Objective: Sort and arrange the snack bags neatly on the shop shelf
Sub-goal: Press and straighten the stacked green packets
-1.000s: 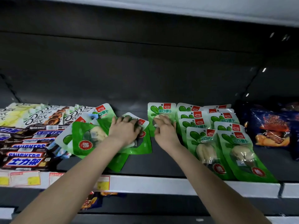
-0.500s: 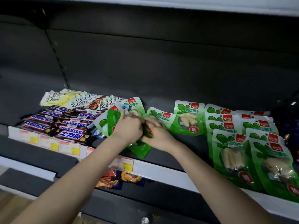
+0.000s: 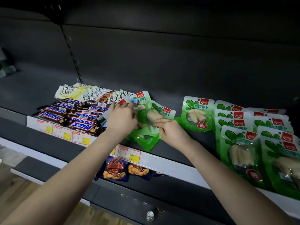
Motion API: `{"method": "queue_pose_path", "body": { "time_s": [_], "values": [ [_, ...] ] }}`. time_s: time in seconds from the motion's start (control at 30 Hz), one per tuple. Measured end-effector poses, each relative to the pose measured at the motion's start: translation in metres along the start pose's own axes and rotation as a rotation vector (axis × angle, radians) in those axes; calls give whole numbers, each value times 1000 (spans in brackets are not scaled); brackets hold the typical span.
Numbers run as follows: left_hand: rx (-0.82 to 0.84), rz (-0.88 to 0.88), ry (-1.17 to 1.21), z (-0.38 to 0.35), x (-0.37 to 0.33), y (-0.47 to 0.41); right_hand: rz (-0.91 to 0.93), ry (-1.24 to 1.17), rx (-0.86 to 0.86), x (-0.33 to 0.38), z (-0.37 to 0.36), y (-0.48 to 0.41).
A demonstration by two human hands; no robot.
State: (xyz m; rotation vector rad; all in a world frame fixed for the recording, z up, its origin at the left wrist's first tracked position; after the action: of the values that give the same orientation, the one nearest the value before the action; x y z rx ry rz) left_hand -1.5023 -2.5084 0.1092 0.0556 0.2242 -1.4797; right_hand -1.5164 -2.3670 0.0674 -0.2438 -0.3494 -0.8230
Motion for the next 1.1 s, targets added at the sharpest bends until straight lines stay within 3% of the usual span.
{"method": "queue_pose_path", "body": {
  "time_s": [0.2,0.5,0.67,0.9,1.1],
  "values": [
    [-26,-77,14,3,-30,1,35,141,-69,3,16,21],
    [72,-163,27,-31,-66,0,21,277,-161,-14,47,65],
    [114,-230,39,-38,-93,-3,-165,270,-118,-48,38,90],
    [238,-412,-22,-63,-140,5,-451,321,93,-74,17,105],
    [341,-498,-194,-93,-158,11,-521,465,205,-66,4,103]
  ]
}}
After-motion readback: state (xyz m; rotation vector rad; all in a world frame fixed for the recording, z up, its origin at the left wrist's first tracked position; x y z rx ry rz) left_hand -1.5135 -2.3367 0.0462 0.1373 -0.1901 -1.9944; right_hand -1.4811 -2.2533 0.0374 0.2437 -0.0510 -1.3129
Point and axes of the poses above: each hand's wrist, its own y-axis away from the middle knuckle, its own z-axis out of the back of the hand, x = y × z, the point moved 10 cm from there along -y, towards the middle knuckle, and after that the axes turned 12 degrees about x, right-handed, at the moved point
